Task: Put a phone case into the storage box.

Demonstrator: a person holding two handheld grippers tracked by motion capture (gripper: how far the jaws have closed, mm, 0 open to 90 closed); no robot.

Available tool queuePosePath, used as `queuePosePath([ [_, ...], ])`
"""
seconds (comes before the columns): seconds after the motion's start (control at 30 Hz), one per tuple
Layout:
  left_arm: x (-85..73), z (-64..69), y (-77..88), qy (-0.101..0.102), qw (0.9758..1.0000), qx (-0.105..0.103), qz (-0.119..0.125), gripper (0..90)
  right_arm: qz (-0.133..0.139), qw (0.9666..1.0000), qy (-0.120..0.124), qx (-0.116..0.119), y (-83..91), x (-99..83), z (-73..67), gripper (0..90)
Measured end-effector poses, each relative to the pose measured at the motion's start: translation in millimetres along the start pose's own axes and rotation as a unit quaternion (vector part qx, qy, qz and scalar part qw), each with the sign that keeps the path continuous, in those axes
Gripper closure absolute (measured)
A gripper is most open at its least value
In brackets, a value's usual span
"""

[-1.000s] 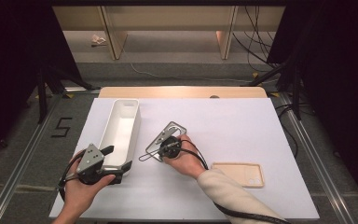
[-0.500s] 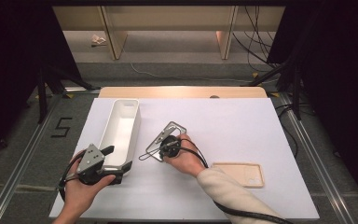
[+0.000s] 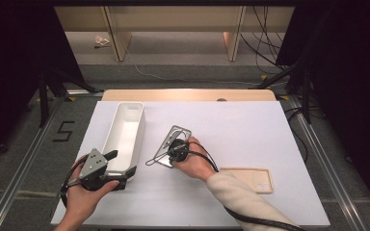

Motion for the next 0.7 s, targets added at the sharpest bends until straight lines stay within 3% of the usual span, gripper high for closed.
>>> queuePosePath([
  [0.7,-0.4,0.9,-0.5,-0.003,1.0,-0.001,-0.003,15.7,-0.015,0.9998,-0.012,-0.004,16.6,-24.0,8.8,90.0],
])
Point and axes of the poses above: each handheld gripper's, and its own axes: y roughly backward along the jaws, x roughly out of its top, z roughly to its right, the point moved 1 cm from there along -y, roughly forward along the jaws
